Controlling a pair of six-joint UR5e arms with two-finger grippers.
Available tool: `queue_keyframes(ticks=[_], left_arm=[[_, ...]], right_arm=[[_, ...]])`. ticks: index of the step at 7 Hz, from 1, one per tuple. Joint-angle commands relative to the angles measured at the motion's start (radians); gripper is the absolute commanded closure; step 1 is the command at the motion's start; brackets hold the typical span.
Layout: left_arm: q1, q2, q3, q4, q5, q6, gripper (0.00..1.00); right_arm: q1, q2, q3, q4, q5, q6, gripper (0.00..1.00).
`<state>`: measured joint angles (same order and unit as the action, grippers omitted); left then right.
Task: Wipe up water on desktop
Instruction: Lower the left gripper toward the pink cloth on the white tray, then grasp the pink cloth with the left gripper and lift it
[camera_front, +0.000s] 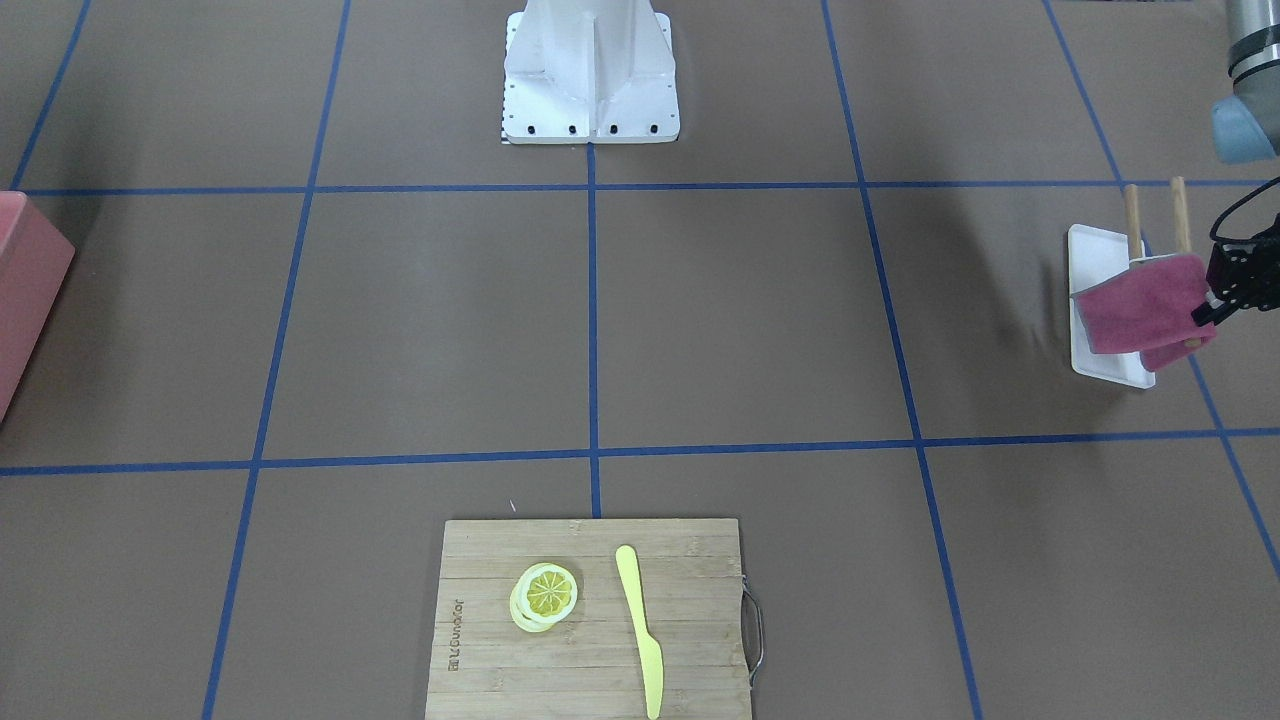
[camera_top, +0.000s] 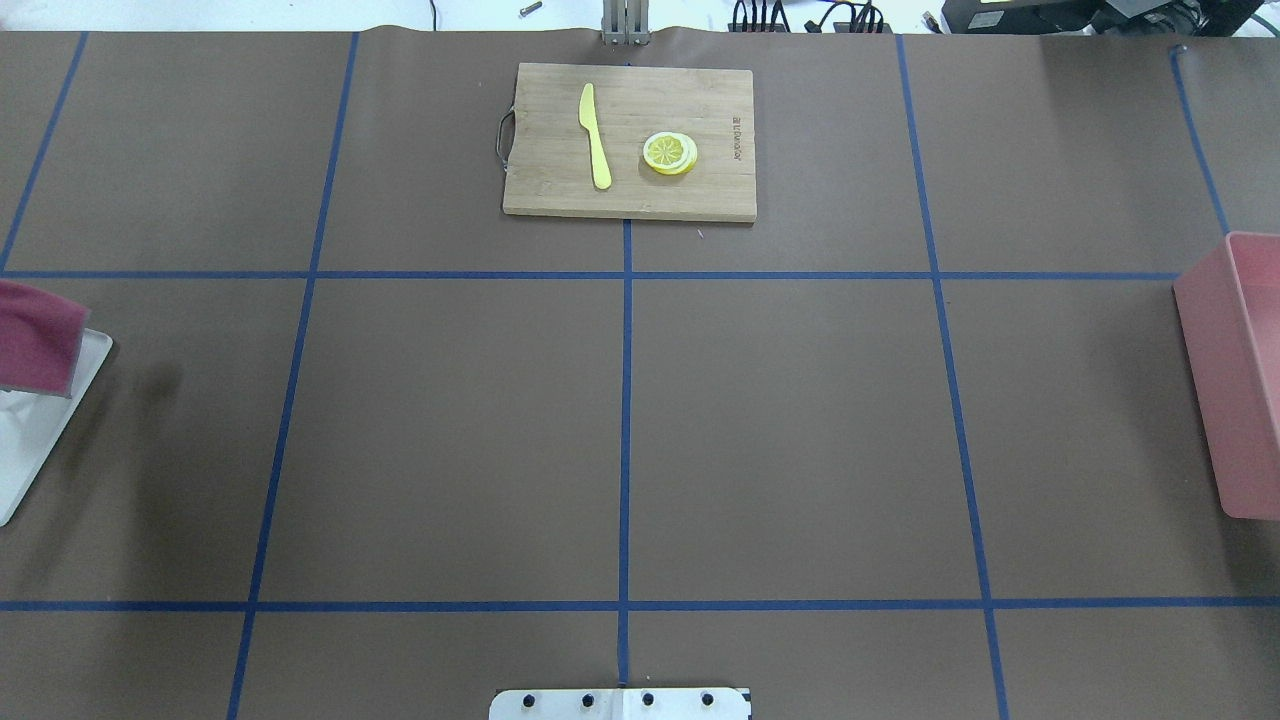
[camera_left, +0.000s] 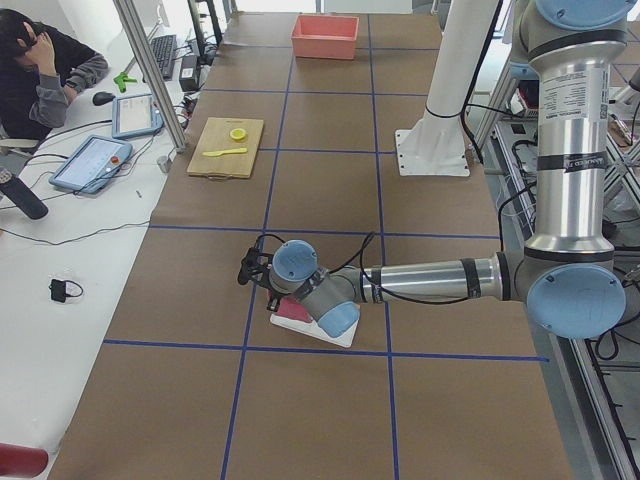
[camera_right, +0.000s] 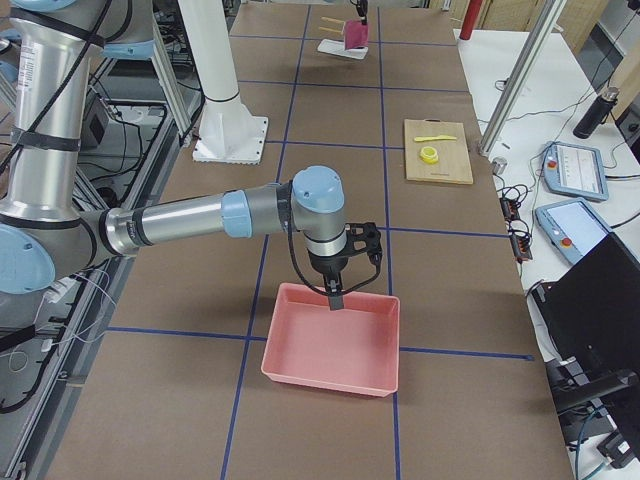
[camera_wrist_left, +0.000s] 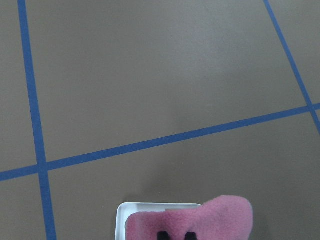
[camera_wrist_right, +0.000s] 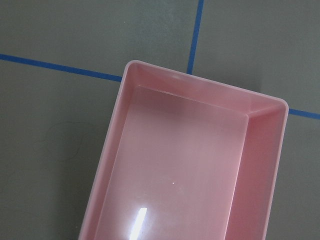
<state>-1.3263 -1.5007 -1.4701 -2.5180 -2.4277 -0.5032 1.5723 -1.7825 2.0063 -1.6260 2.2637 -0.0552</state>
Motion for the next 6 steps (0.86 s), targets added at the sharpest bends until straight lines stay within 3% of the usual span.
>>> queue_keyframes(ticks=[1, 3, 6], left_arm=[[-0.002, 0.0, -0.004, -0.001, -0.014, 0.0, 1.0], [-0.022, -0.003, -0.009, 0.005, -0.106, -0.008, 1.0], [-0.069, -0.053, -0.015, 0.004, -0.096, -0.102, 1.0]], right_arm=[[0.0, 0.0, 0.002, 0.002, 0.002, 0.0, 0.0], [0.0, 0.001, 0.005, 0.002, 0.002, 0.0, 0.0], [-0.003, 0.008, 0.028, 0.003, 0.004, 0.0, 0.0]])
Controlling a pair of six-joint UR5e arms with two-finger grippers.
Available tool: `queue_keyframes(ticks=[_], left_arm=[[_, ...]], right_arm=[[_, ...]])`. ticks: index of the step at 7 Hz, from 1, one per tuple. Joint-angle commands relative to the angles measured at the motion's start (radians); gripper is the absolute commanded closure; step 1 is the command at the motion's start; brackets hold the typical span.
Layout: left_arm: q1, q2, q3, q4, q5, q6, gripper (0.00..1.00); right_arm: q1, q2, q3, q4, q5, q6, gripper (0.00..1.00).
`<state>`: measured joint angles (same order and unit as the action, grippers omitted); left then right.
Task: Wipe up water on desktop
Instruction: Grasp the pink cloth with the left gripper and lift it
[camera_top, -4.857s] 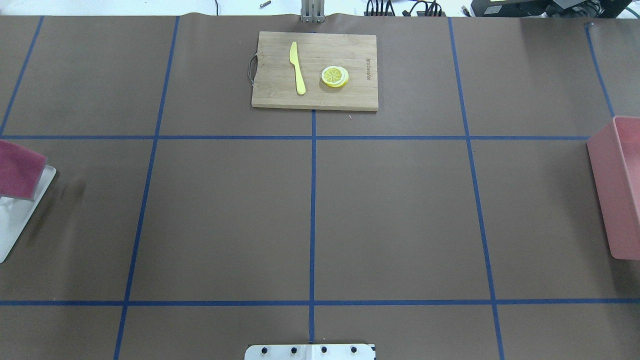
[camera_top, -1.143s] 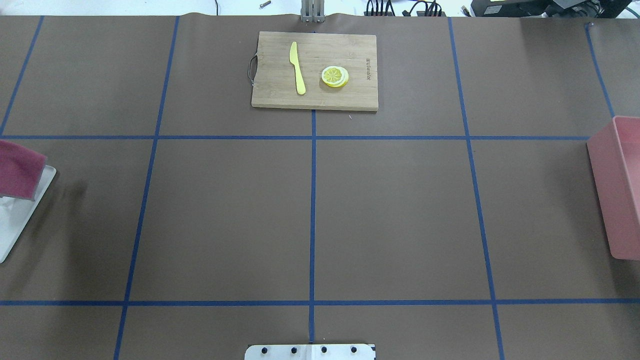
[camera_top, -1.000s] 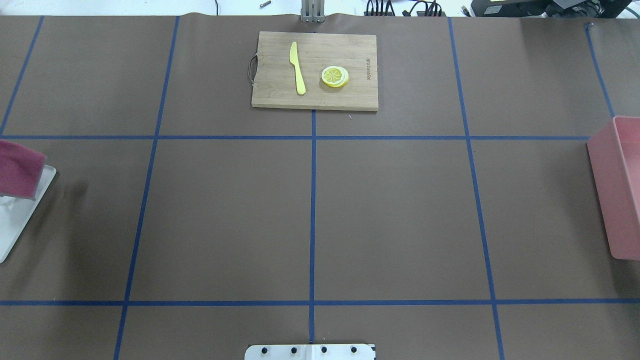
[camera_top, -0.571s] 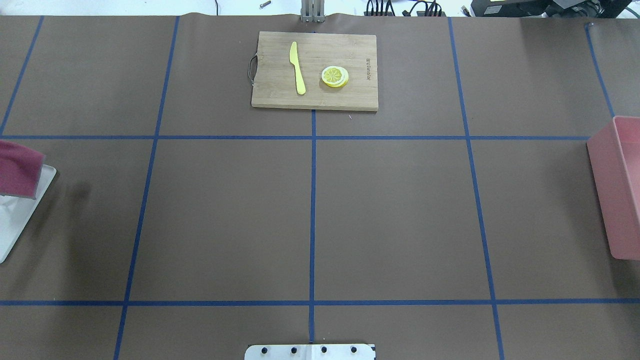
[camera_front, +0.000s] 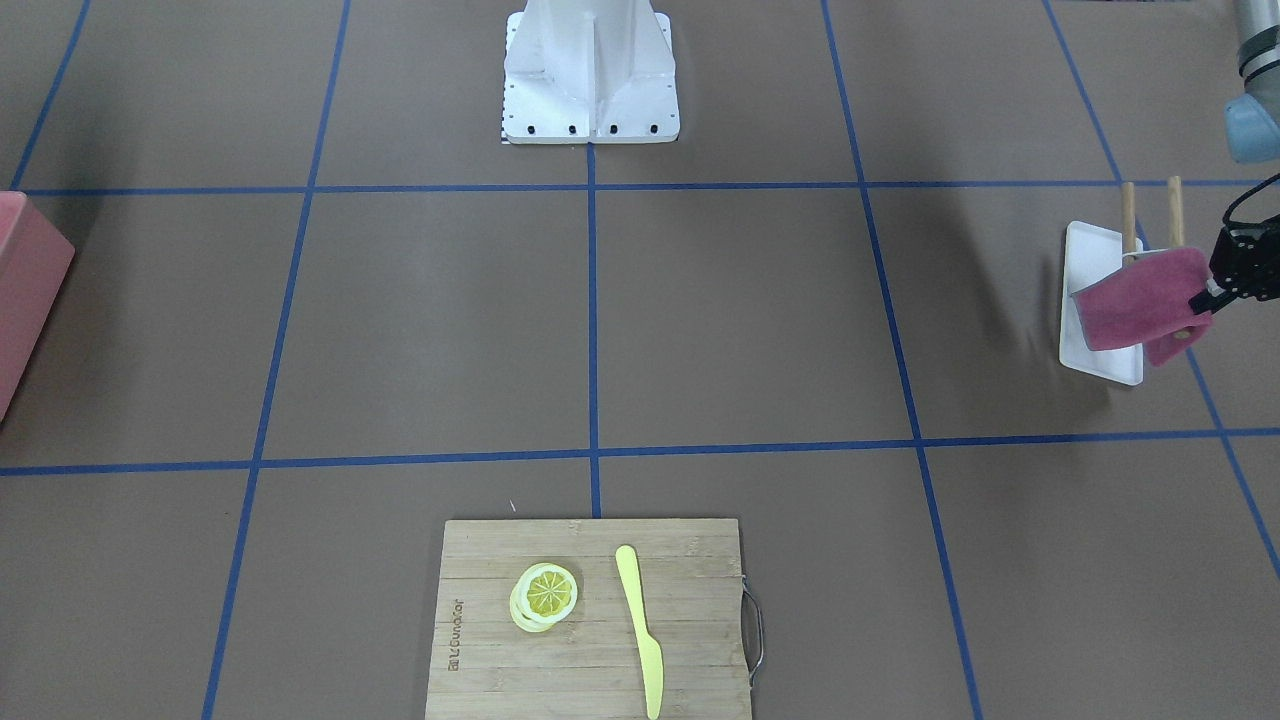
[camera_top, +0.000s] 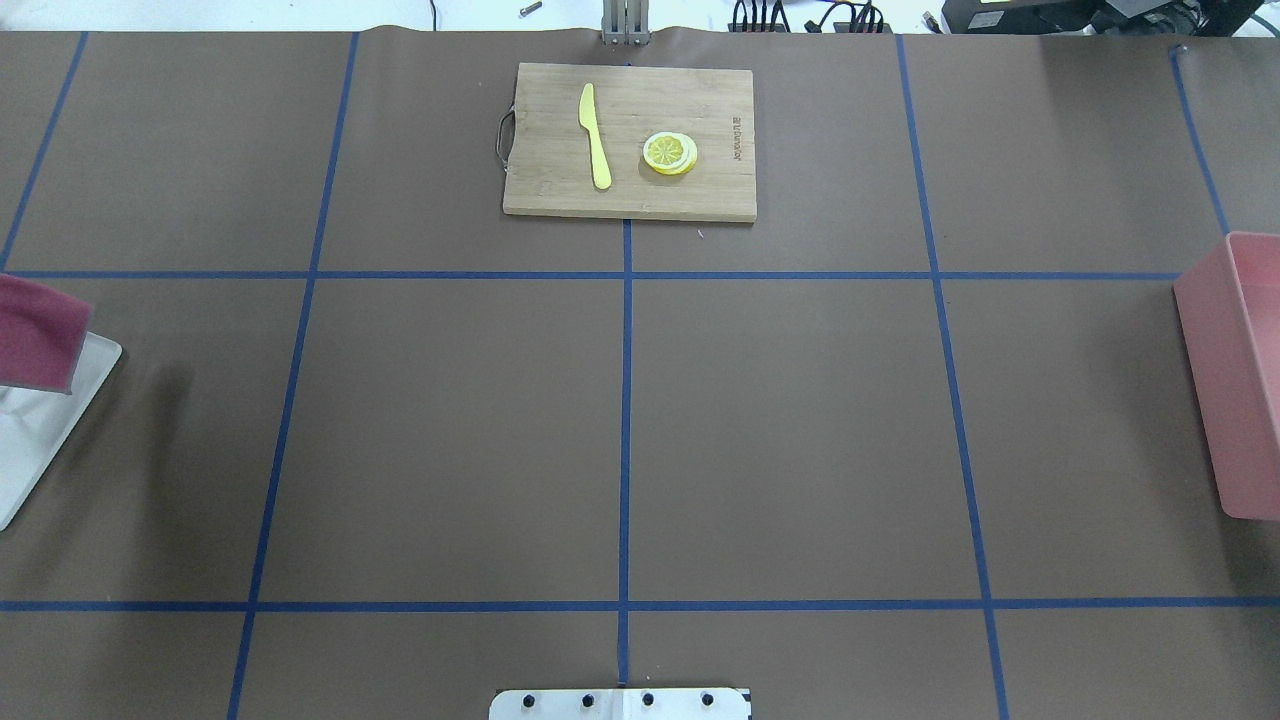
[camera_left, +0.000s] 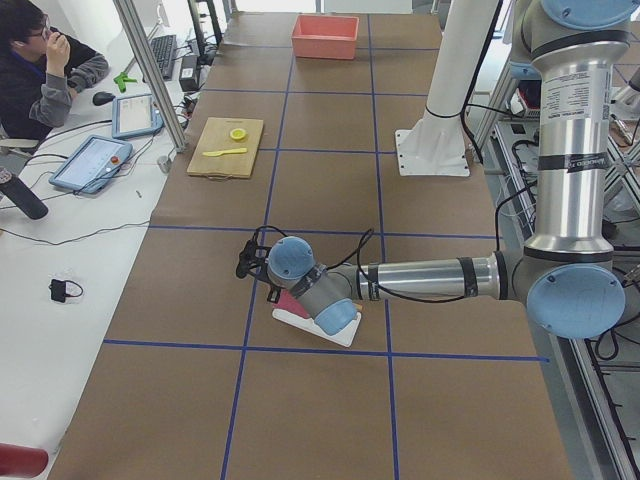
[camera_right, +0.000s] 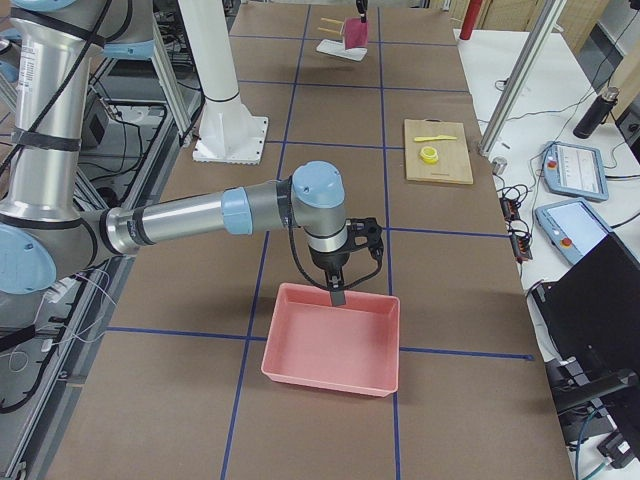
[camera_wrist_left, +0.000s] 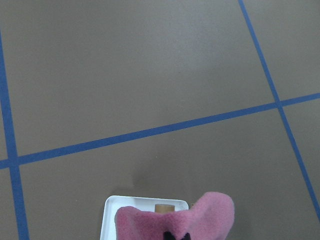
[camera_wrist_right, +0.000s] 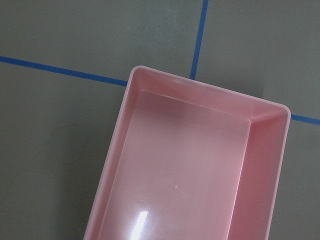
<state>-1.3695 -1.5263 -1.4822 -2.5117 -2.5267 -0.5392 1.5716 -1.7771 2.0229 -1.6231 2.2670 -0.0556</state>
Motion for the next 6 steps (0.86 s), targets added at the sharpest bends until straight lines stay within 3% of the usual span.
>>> queue_keyframes(ticks=[1, 3, 6], left_arm=[[-0.026, -0.066, -0.035, -0.004, 0.005, -0.223, 1.0], [-0.022, -0.141, -0.088, -0.001, 0.105, -0.493, 1.0], [0.035, -0.208, -0.127, -0.001, 0.173, -0.787, 1.0]], right_arm=[[-0.002, 0.004, 0.026, 0.0, 0.002, 0.002, 0.0], [-0.004, 0.016, 0.069, 0.002, 0.028, 0.002, 0.0], [-0.019, 0.125, 0.071, 0.002, 0.165, 0.0, 0.1]])
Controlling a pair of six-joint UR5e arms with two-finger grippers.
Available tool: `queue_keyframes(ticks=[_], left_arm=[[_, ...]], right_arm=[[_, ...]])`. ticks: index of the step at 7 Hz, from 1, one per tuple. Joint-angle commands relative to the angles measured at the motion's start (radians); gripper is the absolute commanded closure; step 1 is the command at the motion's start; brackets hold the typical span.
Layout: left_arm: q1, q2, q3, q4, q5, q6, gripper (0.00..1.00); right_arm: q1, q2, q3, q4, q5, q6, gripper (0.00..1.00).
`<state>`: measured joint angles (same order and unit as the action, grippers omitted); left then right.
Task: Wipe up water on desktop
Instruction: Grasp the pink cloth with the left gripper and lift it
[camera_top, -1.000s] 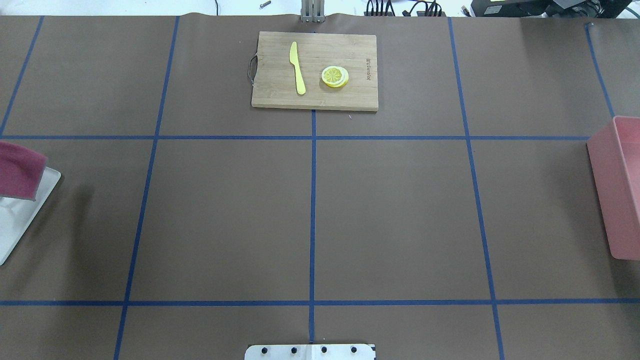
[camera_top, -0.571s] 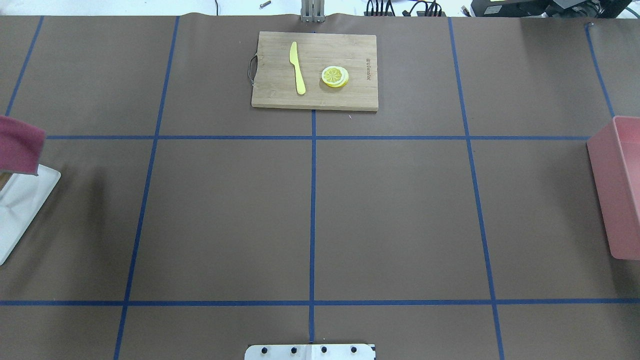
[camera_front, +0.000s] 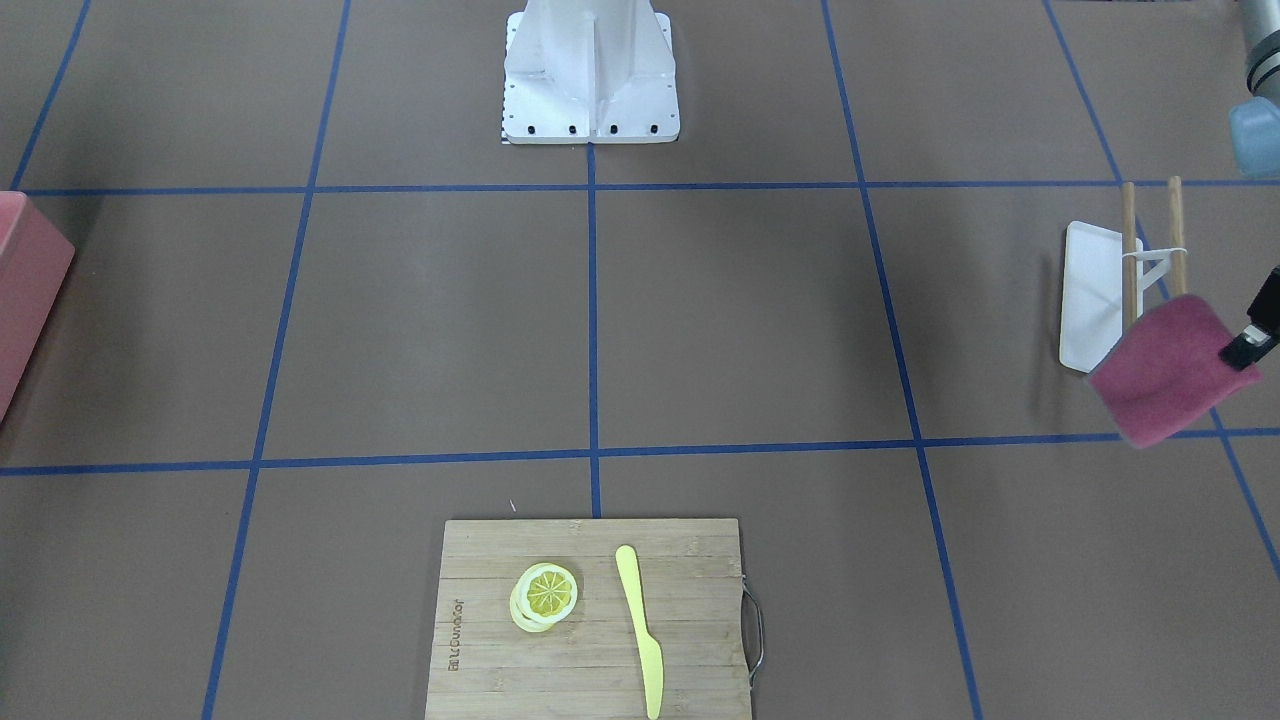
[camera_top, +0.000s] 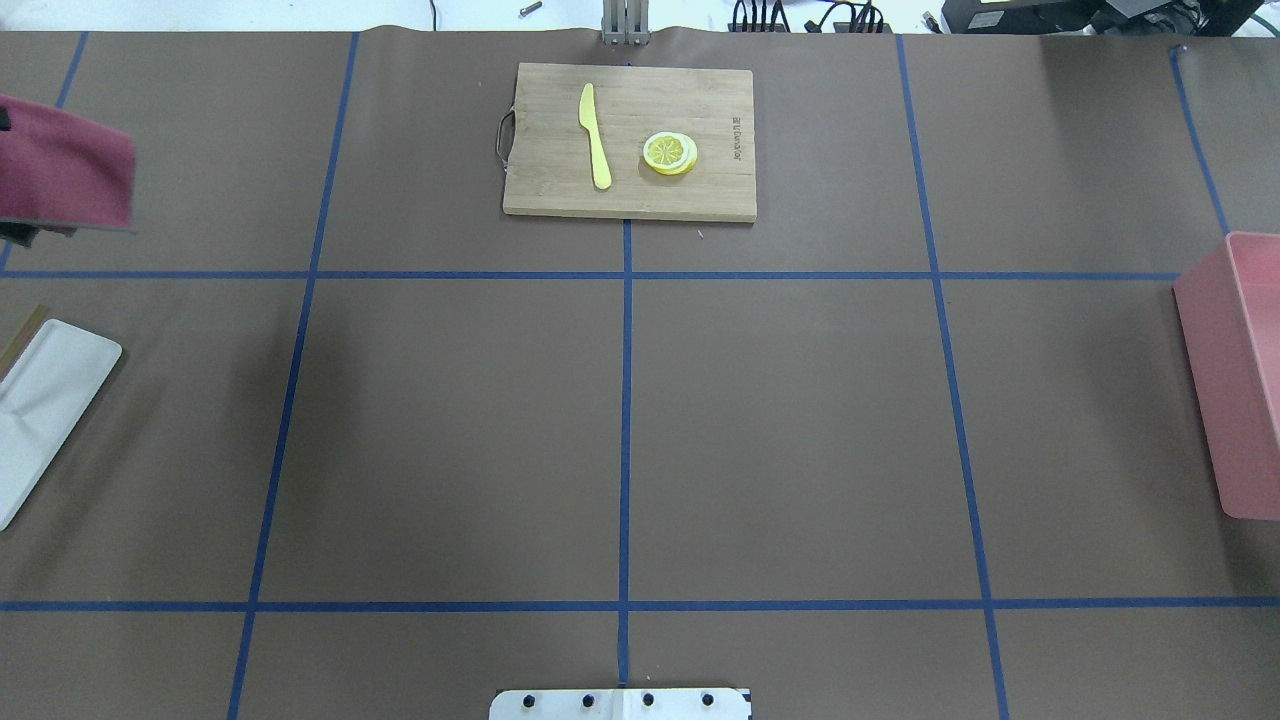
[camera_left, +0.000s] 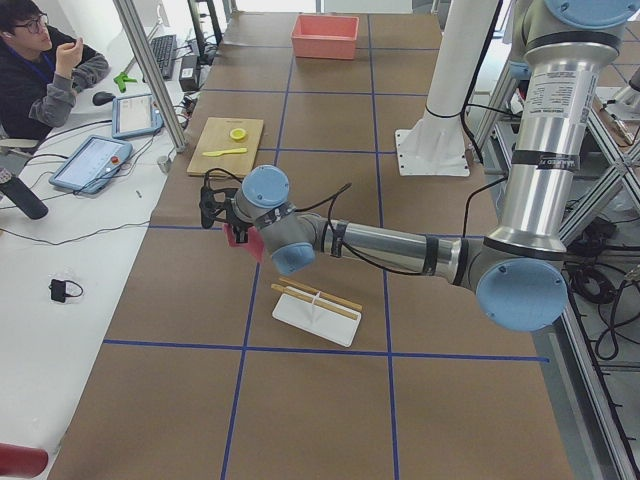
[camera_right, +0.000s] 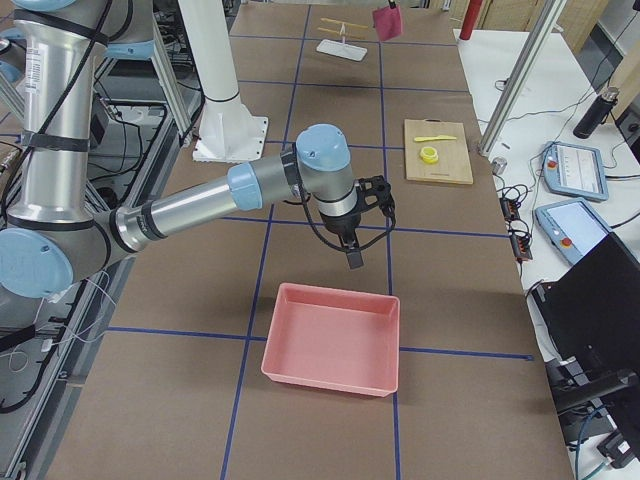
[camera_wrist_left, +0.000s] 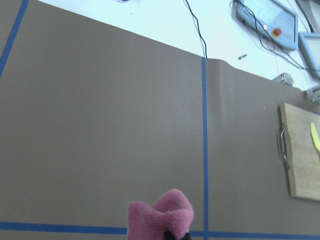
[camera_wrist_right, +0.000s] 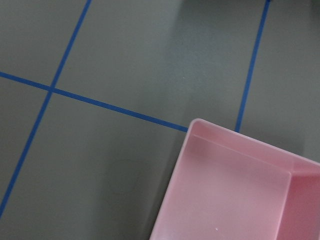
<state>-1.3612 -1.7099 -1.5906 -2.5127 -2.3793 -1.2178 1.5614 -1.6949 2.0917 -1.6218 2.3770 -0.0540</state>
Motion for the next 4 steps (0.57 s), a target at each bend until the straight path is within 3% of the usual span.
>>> queue_keyframes(ticks=[1, 2, 4], left_arm=[[0.103, -0.034, -0.053, 0.0, 0.085, -0.193, 1.0], [0.199, -0.074, -0.075, 0.002, 0.191, -0.301, 1.0], [0.363, -0.161, -0.086, 0.02, 0.361, -0.461, 1.0]], right_arm=[[-0.035, 0.056, 0.008, 0.0, 0.071, -0.001, 0.11], [-0.055, 0.063, 0.007, 0.081, 0.071, 0.017, 0.11], [-0.153, 0.064, 0.005, 0.306, 0.048, 0.264, 0.11]])
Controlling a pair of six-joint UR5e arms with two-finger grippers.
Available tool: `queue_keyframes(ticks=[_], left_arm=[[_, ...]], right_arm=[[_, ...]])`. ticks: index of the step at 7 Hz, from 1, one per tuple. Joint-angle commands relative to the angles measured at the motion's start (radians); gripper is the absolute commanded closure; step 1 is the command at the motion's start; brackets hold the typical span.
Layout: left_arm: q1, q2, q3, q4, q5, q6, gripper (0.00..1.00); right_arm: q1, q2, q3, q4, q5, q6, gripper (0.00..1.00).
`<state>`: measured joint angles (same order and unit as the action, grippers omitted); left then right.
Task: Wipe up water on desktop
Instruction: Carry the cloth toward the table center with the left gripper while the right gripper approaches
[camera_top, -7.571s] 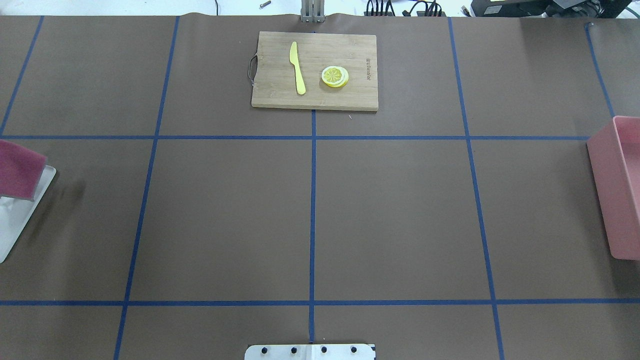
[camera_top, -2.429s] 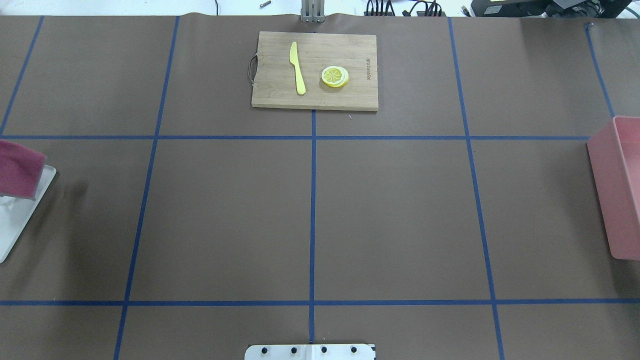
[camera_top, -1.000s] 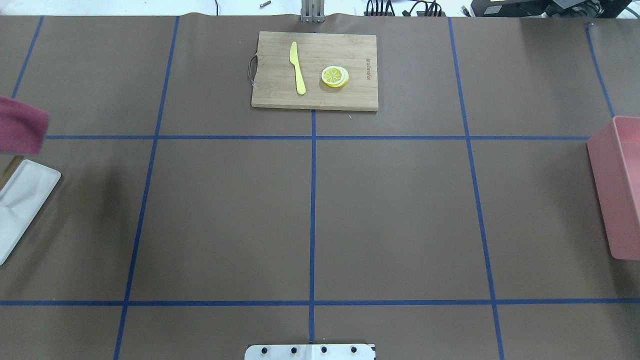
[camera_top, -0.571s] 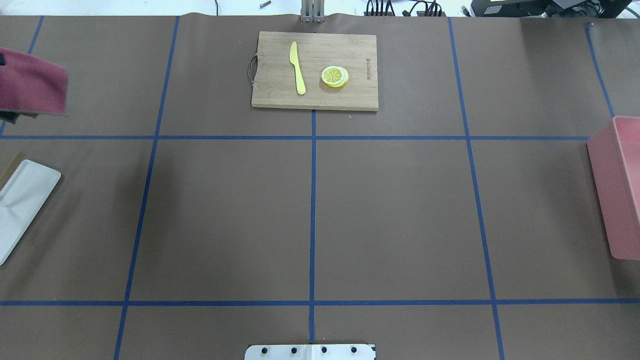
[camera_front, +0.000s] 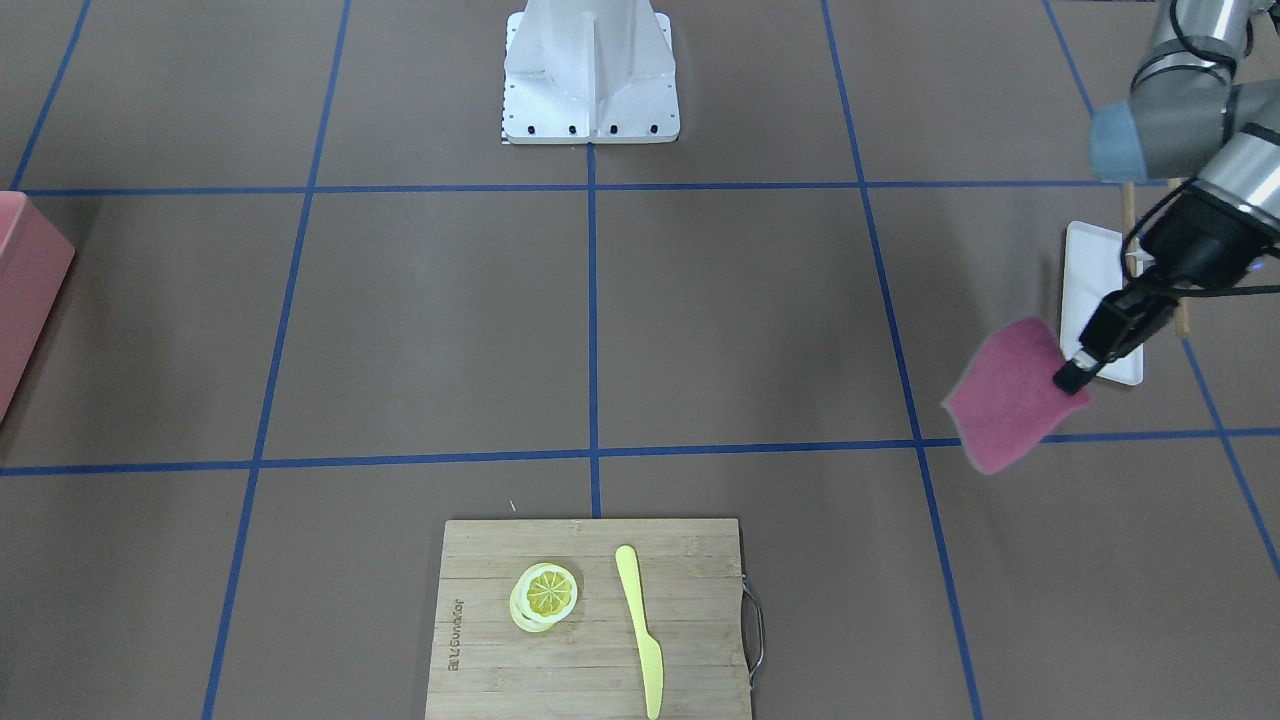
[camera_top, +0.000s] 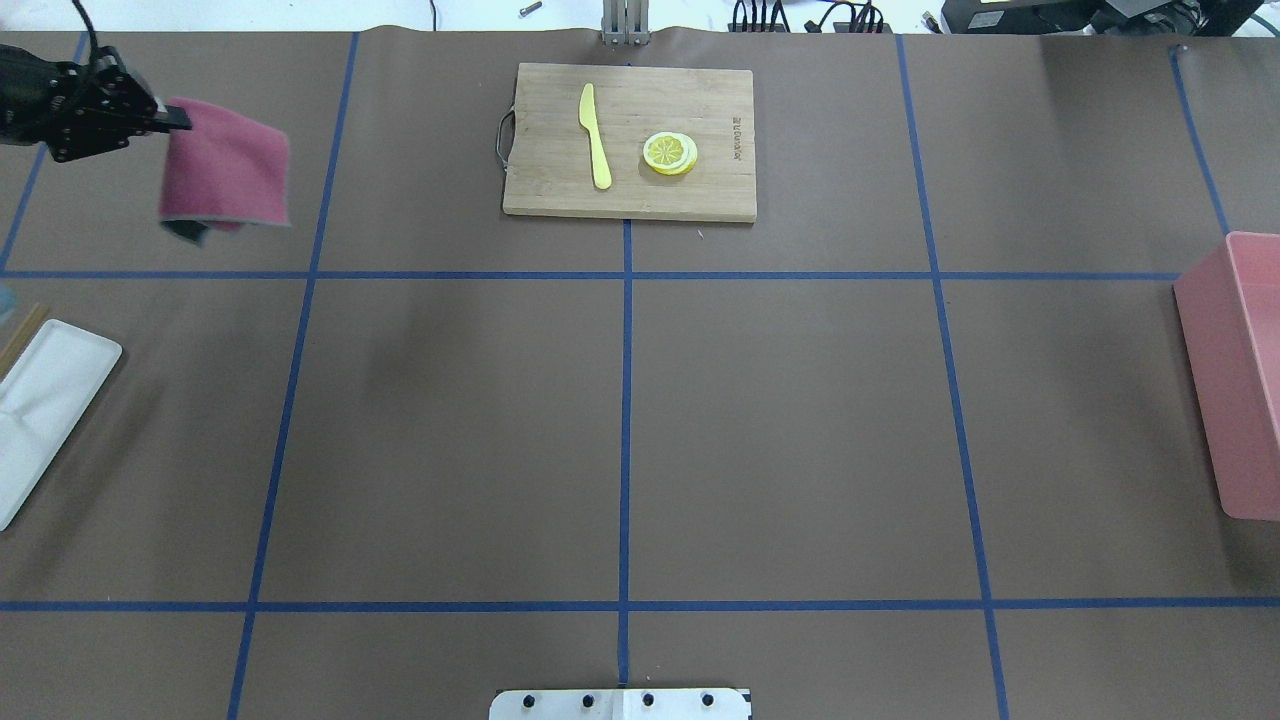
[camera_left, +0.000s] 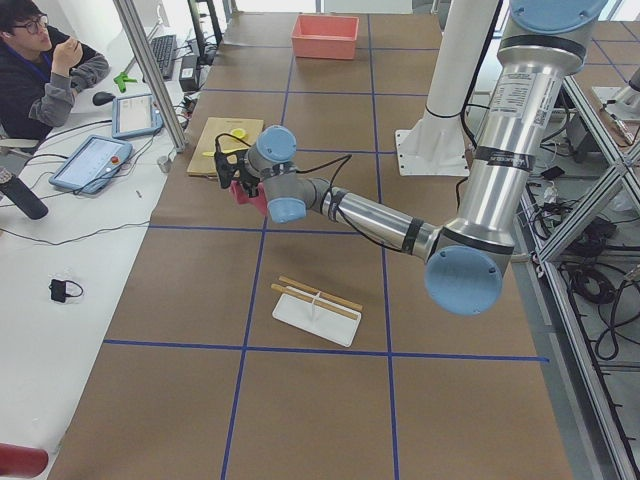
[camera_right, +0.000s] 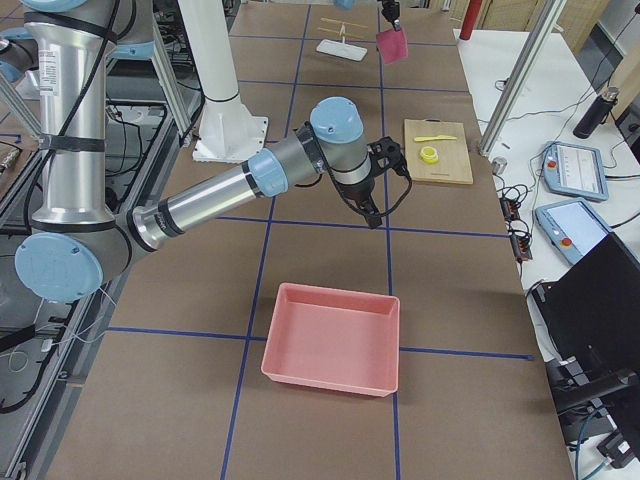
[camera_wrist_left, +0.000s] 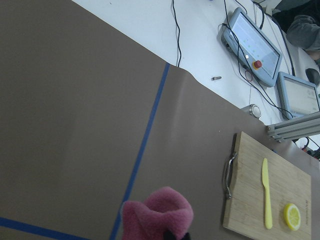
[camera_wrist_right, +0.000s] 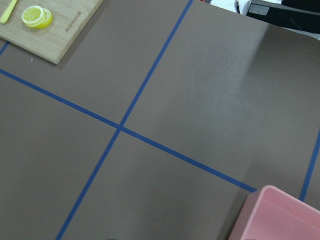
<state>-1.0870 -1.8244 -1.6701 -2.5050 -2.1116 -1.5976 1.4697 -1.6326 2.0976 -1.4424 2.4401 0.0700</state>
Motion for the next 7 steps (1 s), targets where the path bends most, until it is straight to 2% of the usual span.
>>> queue_keyframes(ticks=[1, 2, 3, 4, 5, 7], left_arm=[[0.108, -0.082, -0.008, 0.055, 0.125, -0.109, 1.0], [0.128, -0.129, -0.013, 0.108, 0.133, -0.158, 1.0], [0.163, -0.183, -0.014, 0.154, 0.181, -0.209, 1.0], [0.249, -0.238, -0.013, 0.205, 0.291, -0.267, 1.0], [0.296, -0.31, -0.011, 0.291, 0.353, -0.316, 1.0], [0.367, -0.407, -0.008, 0.382, 0.444, -0.409, 1.0]], right_arm=[[-0.139, 0.016, -0.001, 0.214, -0.083, 0.281, 0.11], [-0.231, 0.048, -0.001, 0.264, -0.175, 0.412, 0.11], [-0.321, 0.091, 0.004, 0.27, -0.258, 0.504, 0.11], [-0.429, 0.161, 0.005, 0.27, -0.377, 0.59, 0.11], [-0.559, 0.209, 0.005, 0.27, -0.526, 0.634, 0.1], [-0.812, 0.295, 0.001, 0.263, -0.829, 0.636, 0.09]])
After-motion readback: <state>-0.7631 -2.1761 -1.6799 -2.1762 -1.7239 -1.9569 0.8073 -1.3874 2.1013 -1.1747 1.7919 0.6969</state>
